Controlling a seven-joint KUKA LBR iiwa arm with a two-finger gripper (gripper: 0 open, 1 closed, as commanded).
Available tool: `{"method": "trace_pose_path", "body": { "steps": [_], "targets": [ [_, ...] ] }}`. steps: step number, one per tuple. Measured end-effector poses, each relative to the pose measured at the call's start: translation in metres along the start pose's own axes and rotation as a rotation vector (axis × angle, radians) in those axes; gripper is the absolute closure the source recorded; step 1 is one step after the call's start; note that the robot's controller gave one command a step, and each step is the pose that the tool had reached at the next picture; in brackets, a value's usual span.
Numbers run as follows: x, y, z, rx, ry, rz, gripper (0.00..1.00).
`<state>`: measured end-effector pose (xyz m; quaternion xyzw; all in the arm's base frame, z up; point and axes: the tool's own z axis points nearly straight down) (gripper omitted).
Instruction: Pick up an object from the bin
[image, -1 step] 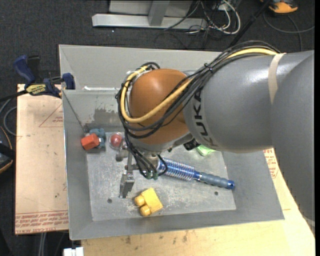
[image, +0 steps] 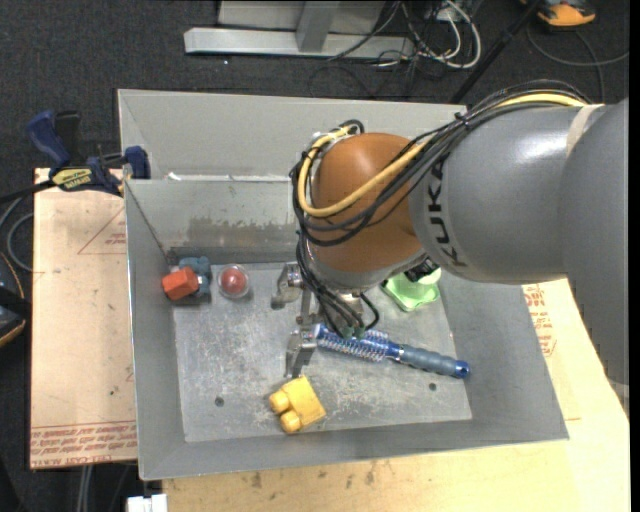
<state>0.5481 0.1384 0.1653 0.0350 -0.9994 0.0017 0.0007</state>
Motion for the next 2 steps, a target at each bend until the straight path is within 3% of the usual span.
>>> {"method": "trace_pose_path", "body": {
  "steps": [1,2],
  "targets": [
    [0.058,-0.057,0.082,-0.002,0.007,-0.038,0.0],
    [0.037,0.0,0.082,-0.007,-0.004,0.04,0.0]
  ]
}}
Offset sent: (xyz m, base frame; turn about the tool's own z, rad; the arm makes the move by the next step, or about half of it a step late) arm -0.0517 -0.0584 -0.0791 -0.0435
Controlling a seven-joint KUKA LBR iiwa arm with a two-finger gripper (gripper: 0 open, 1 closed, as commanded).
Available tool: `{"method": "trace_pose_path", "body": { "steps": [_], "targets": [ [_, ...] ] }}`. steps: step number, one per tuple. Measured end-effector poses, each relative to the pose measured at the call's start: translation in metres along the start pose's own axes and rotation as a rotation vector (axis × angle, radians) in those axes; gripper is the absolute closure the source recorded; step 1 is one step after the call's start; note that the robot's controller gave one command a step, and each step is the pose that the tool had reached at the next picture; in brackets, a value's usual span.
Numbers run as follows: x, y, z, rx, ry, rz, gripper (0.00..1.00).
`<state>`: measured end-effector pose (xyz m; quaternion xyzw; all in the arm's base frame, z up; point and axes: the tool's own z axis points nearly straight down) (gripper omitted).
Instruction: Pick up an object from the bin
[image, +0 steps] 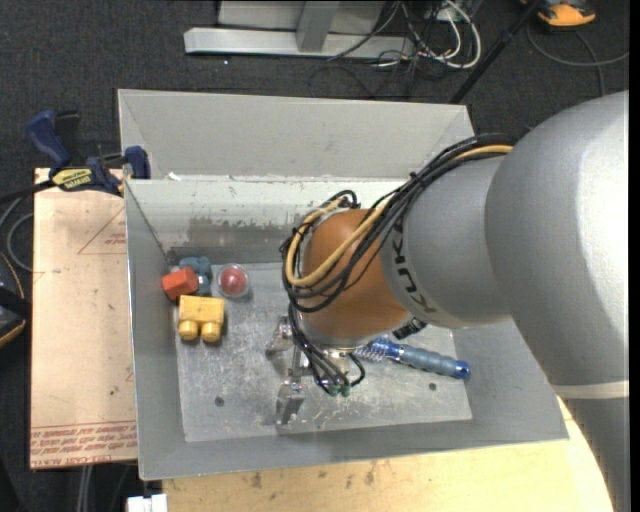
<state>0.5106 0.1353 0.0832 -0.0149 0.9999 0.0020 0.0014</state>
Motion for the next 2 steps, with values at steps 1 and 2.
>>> {"method": "trace_pose_path", "body": {
  "steps": [1,2],
  "targets": [
    [0.026,-0.104,-0.02,0.008,0.005,0.004,0.0],
    [0.033,-0.06,-0.001,0.002,-0.003,0.273,0.0]
  ]
}}
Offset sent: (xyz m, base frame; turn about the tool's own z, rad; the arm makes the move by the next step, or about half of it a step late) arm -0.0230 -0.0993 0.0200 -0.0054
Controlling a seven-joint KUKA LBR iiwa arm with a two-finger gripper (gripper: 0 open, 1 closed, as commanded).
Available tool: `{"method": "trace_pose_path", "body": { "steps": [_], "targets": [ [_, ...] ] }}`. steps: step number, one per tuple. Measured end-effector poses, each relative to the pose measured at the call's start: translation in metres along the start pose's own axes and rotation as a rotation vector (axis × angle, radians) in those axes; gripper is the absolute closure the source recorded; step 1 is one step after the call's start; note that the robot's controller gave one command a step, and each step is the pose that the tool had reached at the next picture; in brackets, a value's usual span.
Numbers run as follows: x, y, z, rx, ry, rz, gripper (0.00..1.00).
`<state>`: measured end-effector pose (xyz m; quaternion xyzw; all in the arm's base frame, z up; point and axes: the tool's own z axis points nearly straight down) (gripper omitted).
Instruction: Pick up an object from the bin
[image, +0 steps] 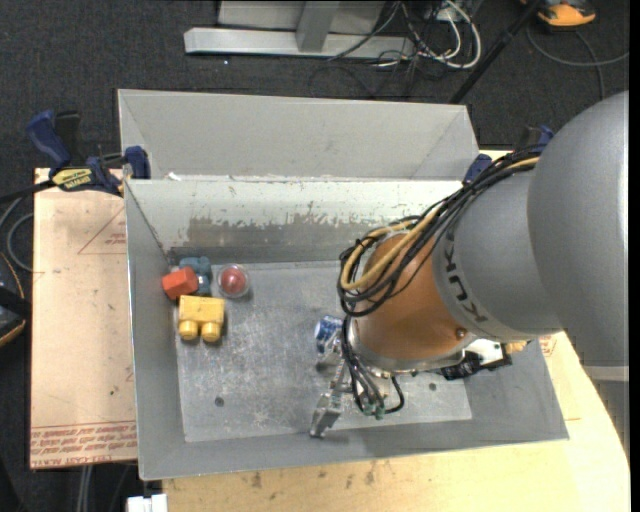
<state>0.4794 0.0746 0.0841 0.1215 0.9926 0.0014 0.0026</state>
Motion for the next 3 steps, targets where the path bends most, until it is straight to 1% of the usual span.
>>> {"method": "trace_pose_path", "body": {
  "steps": [1,2,3],
  "targets": [
    [-0.07,-0.053,-0.027,0.005,-0.004,-0.051,0.0],
    [-0.027,-0.104,-0.021,0.006,0.01,-0.033,0.0],
    [-0.022,-0.068,-0.106,-0.001,-0.003,-0.011,0.0]
  ]
}}
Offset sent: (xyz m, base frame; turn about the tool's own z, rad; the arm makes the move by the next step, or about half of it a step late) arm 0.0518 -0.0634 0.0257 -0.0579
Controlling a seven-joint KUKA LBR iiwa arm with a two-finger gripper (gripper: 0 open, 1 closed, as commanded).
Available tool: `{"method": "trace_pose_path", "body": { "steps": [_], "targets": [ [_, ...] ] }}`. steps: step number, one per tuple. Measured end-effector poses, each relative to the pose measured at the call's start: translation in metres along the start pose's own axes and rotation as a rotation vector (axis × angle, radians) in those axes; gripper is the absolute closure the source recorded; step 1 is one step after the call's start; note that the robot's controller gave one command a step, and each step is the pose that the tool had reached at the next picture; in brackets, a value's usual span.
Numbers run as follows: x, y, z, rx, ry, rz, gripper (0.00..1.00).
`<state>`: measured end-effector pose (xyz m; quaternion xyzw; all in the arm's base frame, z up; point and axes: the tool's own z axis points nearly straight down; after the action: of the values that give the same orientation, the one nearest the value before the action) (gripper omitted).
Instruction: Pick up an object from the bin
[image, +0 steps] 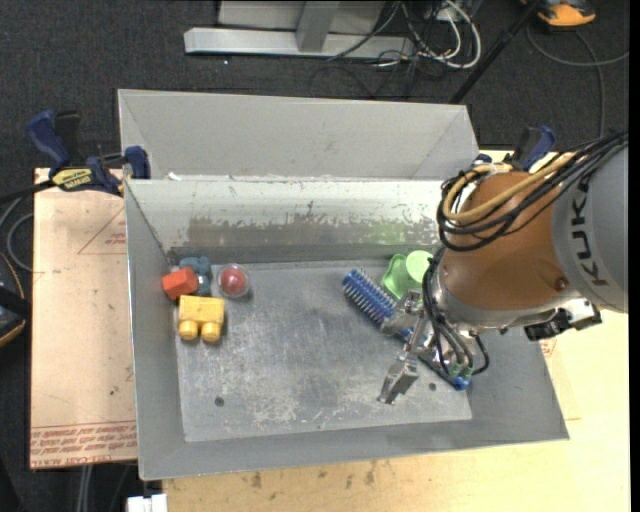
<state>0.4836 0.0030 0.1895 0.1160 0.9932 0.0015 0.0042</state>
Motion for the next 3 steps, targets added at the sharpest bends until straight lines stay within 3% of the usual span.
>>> {"method": "trace_pose_path", "body": {
  "steps": [1,2,3],
  "targets": [
    [-0.073,-0.058,0.087,0.004,0.001,0.088,0.0],
    [-0.072,-0.057,0.09,0.003,0.006,0.088,1.0],
    [-0.072,-0.043,-0.029,0.001,-0.003,0.061,1.0]
  ]
}}
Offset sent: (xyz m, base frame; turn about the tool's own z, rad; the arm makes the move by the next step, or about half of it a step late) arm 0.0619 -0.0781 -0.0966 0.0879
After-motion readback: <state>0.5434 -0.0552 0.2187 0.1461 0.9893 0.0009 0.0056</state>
